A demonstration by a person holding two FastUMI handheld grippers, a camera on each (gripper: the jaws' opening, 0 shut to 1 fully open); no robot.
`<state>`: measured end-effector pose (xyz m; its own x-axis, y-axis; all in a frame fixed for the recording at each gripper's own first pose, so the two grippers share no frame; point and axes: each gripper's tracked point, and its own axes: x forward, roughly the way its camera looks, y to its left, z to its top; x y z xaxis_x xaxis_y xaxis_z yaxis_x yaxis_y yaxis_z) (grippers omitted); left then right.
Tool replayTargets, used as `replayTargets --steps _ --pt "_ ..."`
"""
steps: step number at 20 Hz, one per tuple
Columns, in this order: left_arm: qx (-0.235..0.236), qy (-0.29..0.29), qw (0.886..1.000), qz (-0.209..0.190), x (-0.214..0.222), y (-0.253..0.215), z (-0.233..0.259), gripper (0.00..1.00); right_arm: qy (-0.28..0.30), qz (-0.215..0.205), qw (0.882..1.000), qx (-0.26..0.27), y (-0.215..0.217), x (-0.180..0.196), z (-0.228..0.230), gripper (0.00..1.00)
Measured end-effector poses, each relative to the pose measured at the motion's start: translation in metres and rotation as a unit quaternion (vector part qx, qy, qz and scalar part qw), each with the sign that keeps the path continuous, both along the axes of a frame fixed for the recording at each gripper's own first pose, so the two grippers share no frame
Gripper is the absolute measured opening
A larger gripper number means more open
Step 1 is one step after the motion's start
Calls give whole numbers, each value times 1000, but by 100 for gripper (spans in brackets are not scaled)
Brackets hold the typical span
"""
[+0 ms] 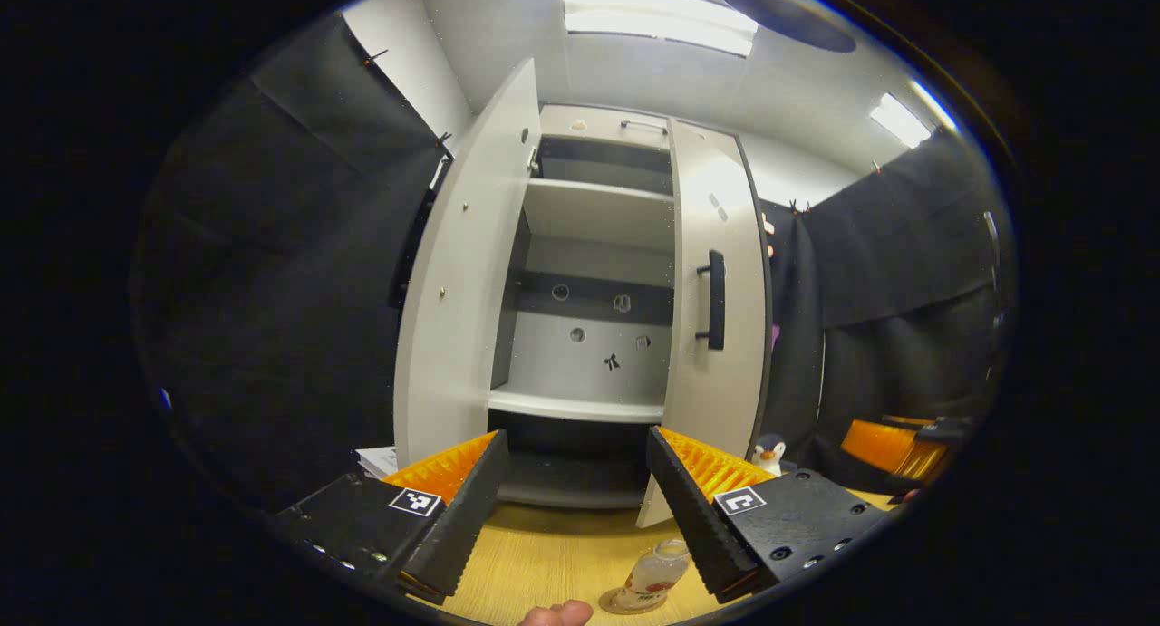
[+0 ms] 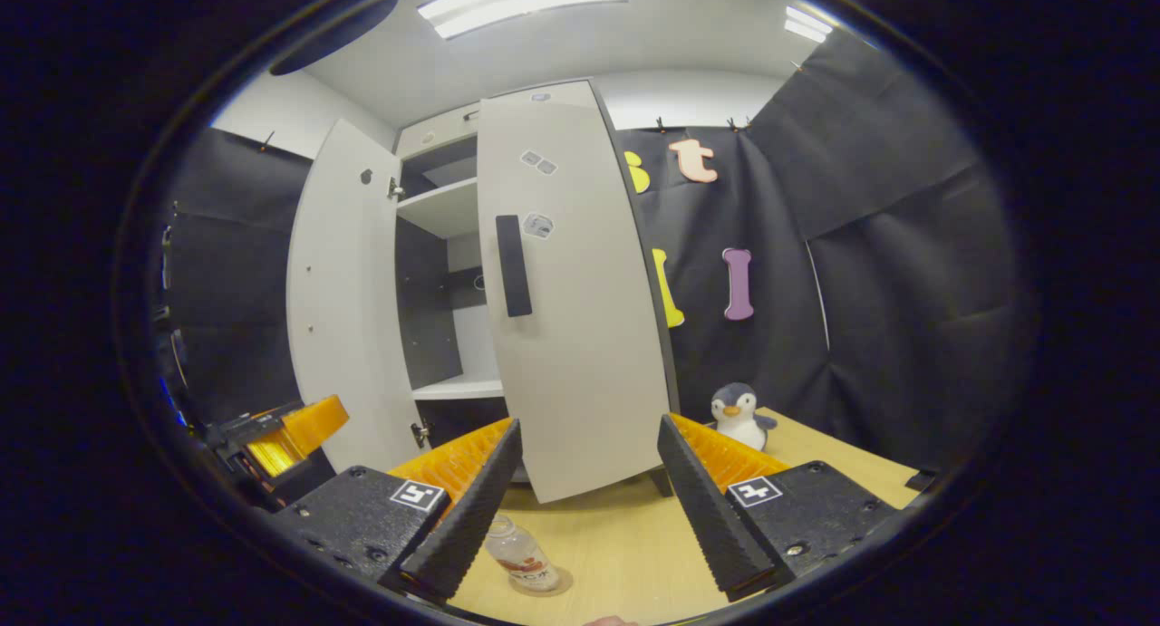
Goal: Grasp the bottle in the cabinet with the left hand and place it on the coaster, then close the right door with the right hand and the left door with the left hand.
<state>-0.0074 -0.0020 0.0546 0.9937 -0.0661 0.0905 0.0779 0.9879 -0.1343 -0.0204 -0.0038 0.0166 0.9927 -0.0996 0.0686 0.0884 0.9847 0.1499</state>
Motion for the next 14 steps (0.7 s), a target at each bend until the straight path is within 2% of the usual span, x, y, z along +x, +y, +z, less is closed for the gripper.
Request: replayTargets --steps 1,3,5,6,7,8,9,10,11,12,13,14 --pt "-16 -9 1000 6 -2 12 15 96 1 1 1000 0 1 1 -1 99" --pt "-36 -31 999 27 -4 45 45 94 1 8 1000 -4 5 4 0 99" --pt "-47 -33 996 72 -3 92 63 97 -1 18 1000 -10 8 6 1 99" --pt "-50 -31 993 101 -2 119 70 91 -1 21 1000 -11 10 7 1 99" --pt "-50 -36 990 125 0 143 75 95 -2 25 1000 -12 11 7 2 99" --pt "-50 -45 987 146 5 164 79 95 -3 31 999 -13 14 7 4 99" --pt "-48 -50 985 156 13 180 80 99 -4 36 999 -16 17 6 4 99" --pt "-47 -42 985 162 27 194 76 95 -4 41 999 -20 20 5 5 99" --pt "-45 -21 984 168 42 204 69 99 -5 46 999 -25 22 5 6 94" --pt "-40 -6 985 170 57 208 63 99 -5 49 998 -29 23 5 7 94" --pt "-33 1 984 173 73 210 59 95 -6 50 998 -33 23 4 9 99" --pt "-29 7 984 177 85 213 52 95 -8 51 998 -35 22 2 10 99"
